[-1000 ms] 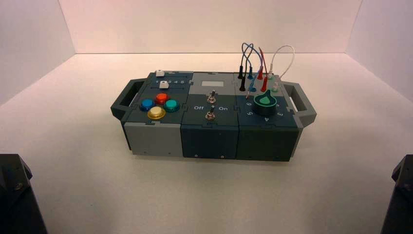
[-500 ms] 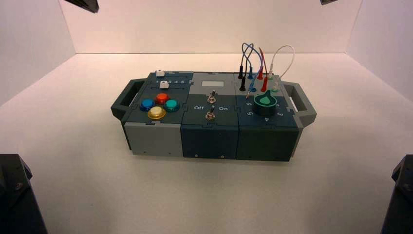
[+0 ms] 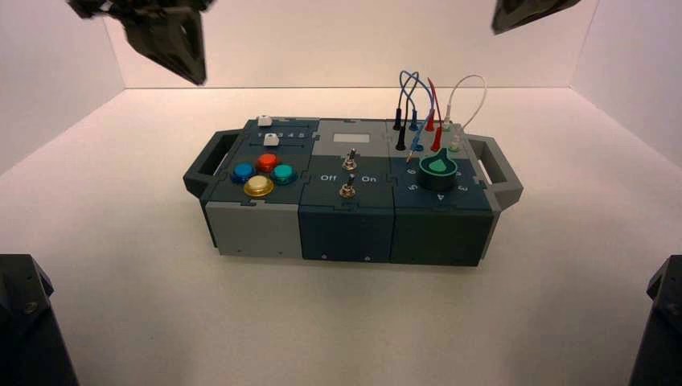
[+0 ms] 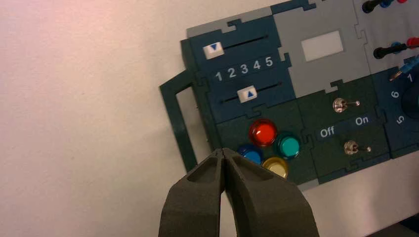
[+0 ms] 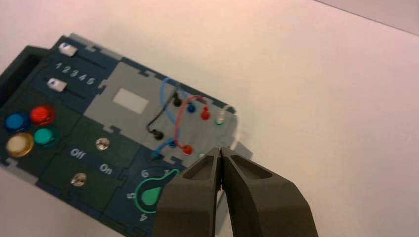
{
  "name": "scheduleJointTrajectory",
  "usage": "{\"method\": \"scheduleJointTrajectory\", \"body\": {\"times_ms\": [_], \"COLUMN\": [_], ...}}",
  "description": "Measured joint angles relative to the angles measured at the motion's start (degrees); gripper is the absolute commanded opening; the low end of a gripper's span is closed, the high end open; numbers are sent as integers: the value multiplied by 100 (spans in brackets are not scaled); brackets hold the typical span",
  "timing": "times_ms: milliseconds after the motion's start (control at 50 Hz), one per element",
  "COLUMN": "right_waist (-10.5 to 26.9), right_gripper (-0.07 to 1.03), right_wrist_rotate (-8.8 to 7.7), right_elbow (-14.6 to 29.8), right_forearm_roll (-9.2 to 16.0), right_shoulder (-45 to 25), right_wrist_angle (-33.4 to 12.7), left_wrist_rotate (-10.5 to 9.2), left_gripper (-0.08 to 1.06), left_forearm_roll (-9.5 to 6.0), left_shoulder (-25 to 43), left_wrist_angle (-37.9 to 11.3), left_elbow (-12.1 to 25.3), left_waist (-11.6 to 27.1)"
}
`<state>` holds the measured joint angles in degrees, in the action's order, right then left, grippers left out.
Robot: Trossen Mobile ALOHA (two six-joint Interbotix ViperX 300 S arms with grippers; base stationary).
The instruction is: Move the bottom slider to position 5.
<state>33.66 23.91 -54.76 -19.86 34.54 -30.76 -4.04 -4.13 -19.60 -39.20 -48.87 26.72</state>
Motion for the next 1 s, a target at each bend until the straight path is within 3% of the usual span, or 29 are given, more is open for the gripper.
{"method": "scheduleJointTrajectory", "body": {"times_ms": [300,1000], "right_waist": [9,9], "right_gripper": [-2,-2], "right_wrist_rotate": [0,0], "right_elbow": [26,18], "right_forearm_roll": [9,9], "right_shoulder": [-62,-334], "right_wrist_angle": [185,202], "left_wrist_rotate": [-308,-325], "left_gripper": [-3,-3], "left_forearm_roll": [0,0], "left_shoulder": [765,2136], "left_wrist_angle": [308,835], "left_elbow": [88,598], "left_waist": [53,70]}}
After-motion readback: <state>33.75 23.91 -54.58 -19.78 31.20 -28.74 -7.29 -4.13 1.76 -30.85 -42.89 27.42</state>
